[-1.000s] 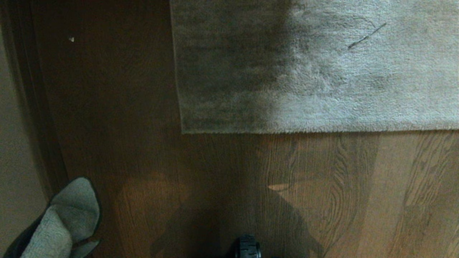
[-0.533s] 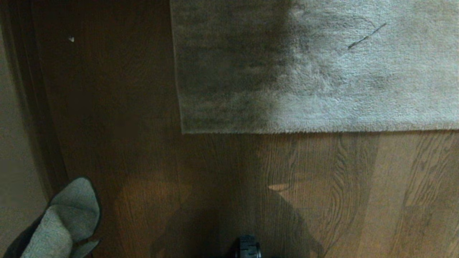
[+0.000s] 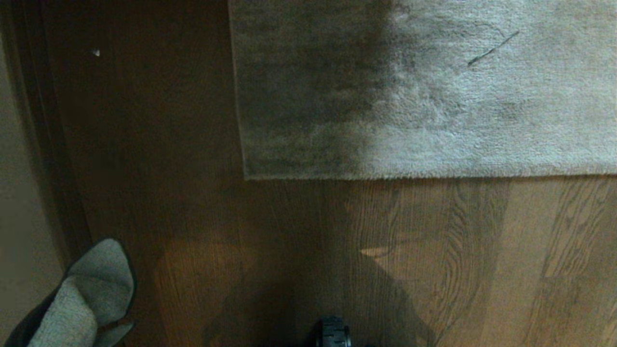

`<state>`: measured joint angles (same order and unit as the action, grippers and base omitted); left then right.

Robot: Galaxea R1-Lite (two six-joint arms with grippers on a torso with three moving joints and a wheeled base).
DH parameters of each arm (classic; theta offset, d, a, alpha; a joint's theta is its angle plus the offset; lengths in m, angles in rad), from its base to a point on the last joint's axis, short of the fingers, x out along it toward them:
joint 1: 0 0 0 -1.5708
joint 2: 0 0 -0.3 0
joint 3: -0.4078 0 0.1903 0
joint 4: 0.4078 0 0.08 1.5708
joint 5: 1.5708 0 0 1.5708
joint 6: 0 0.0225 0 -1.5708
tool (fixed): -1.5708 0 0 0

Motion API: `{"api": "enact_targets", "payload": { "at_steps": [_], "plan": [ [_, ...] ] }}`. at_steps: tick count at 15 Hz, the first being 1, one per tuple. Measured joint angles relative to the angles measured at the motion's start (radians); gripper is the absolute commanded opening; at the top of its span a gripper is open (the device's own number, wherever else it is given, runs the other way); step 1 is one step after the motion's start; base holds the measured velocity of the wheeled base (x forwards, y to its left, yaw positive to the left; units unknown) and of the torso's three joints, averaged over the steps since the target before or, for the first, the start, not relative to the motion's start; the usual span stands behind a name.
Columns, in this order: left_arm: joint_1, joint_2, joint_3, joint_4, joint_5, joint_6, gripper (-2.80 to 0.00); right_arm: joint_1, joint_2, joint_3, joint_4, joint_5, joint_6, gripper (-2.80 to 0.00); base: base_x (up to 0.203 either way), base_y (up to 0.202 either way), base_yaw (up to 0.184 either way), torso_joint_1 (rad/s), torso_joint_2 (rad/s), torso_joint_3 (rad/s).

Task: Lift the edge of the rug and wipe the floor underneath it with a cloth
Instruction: Put down the rag

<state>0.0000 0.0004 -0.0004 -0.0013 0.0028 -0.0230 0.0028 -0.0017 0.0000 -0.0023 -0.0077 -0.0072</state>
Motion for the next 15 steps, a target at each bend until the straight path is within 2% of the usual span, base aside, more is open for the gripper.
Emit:
{"api": "enact_targets", "payload": {
  "at_steps": [15],
  "plan": [
    [0.0,0.0,-0.015,-0.006,0.005,-0.01,-2.8,0.0,0.0,0.0,0.0,0.0,0.0,-2.8,0.0,0.0,0.0,0.0,0.0,0.0]
  ]
}}
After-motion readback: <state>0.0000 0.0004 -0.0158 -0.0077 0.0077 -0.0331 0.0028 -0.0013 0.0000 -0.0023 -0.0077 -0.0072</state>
